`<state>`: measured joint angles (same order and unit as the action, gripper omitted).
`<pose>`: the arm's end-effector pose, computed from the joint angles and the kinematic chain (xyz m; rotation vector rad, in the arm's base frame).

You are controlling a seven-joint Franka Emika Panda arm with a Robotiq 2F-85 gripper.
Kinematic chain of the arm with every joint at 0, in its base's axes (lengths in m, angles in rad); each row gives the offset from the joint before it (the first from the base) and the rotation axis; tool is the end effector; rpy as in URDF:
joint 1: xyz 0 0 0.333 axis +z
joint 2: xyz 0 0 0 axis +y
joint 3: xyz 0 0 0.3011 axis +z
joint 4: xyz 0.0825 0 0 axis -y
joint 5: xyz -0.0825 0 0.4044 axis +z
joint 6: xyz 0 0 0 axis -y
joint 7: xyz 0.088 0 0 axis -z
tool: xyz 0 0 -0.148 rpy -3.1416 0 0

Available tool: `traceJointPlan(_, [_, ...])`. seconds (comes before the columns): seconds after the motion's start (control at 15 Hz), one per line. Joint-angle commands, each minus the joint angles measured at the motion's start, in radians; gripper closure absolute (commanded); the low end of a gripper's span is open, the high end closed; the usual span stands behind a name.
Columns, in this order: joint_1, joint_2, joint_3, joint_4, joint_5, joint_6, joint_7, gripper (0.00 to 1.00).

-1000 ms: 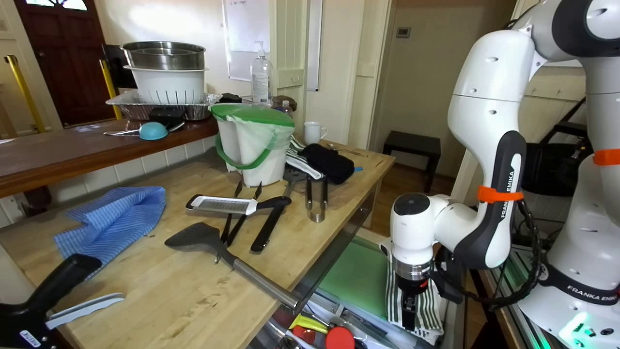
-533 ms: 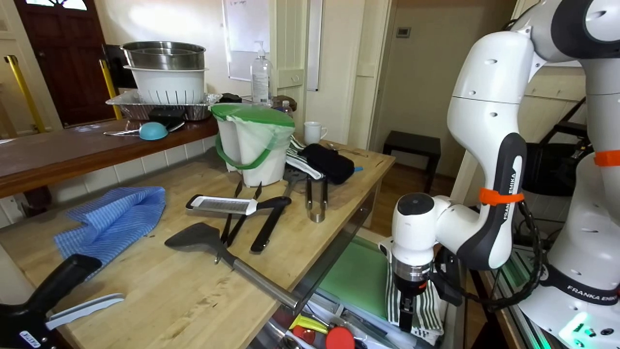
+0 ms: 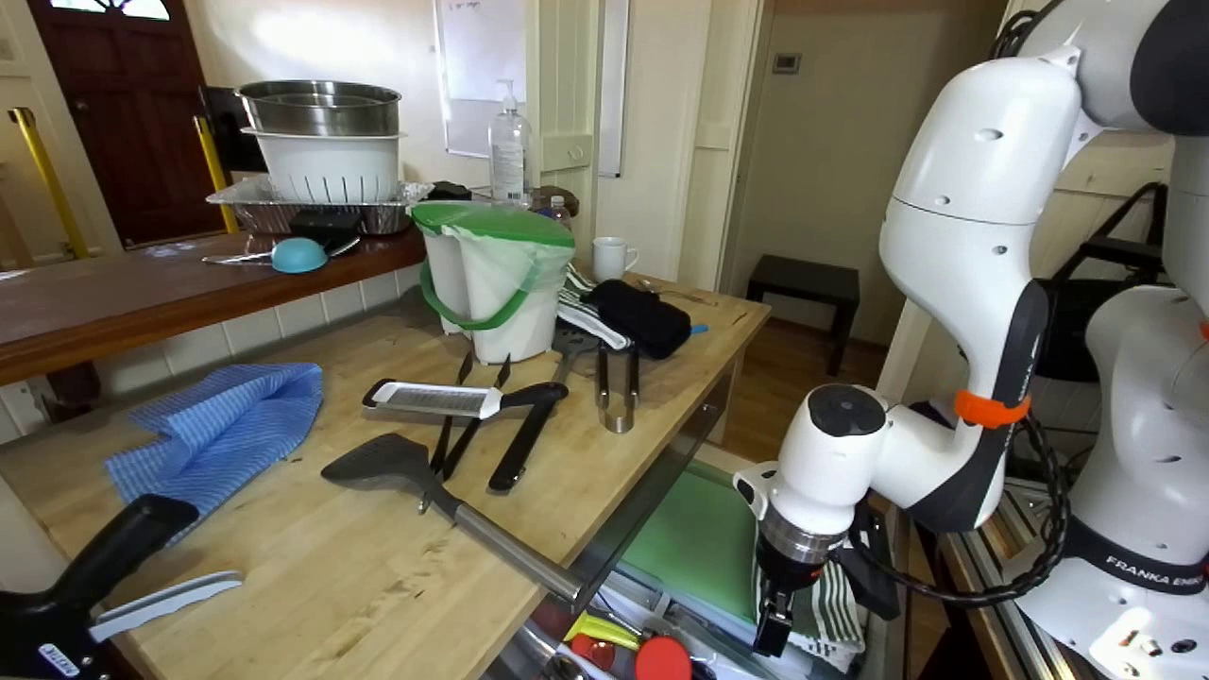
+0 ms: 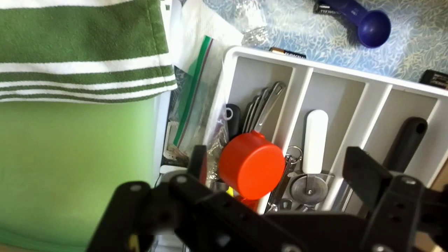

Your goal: Pick up the object from the drawer and put it on top of the cabinet

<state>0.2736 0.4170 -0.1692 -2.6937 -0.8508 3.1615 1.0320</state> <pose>0.3502 0.0897 0.0269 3.0936 -0.0937 0.0878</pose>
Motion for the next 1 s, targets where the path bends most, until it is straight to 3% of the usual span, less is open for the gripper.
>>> traceJointPlan(0.0, [0.205, 0.09, -0.171, 0.037, -0.026, 0.1, 0.108, 0.0])
traceJointPlan(0.13, [0.302, 0.136, -0.248, 0.038, 0.004, 0.153, 0.124, 0.0])
traceJointPlan(0.4, [0.586, 0.326, -0.457, 0.074, 0.157, 0.324, 0.145, 0.0])
traceJointPlan(0.53, [0.641, 0.409, -0.458, 0.077, 0.262, 0.389, 0.149, 0.0])
traceJointPlan(0.8, [0.677, 0.582, -0.379, 0.145, 0.427, 0.433, 0.18, 0.0])
traceJointPlan(0.87, [0.623, 0.59, -0.297, 0.157, 0.569, 0.408, 0.069, 0.0])
traceJointPlan(0.93, [0.589, 0.596, -0.252, 0.177, 0.637, 0.37, 0.03, 0.0])
